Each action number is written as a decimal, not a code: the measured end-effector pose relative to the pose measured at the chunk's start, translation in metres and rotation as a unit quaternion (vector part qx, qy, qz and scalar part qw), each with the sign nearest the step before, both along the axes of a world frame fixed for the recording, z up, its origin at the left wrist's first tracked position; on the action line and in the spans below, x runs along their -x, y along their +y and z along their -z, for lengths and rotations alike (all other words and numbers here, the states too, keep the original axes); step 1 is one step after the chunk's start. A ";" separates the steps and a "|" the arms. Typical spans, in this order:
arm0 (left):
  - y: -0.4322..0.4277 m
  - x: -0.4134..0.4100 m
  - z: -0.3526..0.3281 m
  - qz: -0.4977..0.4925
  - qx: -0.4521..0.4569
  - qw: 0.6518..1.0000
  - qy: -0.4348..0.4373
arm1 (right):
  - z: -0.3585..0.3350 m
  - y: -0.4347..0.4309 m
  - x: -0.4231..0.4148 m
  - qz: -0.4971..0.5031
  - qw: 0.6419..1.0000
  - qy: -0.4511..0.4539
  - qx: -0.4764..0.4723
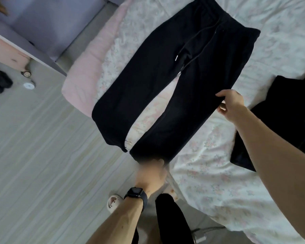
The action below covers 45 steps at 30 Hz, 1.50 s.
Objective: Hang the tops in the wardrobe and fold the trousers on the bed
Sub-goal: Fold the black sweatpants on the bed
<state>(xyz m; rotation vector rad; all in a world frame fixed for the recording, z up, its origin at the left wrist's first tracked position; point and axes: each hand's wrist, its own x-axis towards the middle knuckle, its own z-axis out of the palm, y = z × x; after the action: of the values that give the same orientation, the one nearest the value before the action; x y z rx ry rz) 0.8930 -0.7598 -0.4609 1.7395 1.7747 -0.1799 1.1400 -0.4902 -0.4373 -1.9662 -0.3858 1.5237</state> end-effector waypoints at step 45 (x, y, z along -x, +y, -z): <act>0.231 0.272 -0.011 -0.135 0.047 0.989 -0.038 | -0.001 0.091 0.297 -0.204 0.957 -0.202 -0.044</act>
<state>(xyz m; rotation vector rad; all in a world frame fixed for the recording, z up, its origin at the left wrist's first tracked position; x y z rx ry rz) 0.6211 -0.5291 -0.4499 1.4048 1.8932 -0.0788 0.8425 -0.3987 -0.4359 -2.2179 -1.0688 1.2924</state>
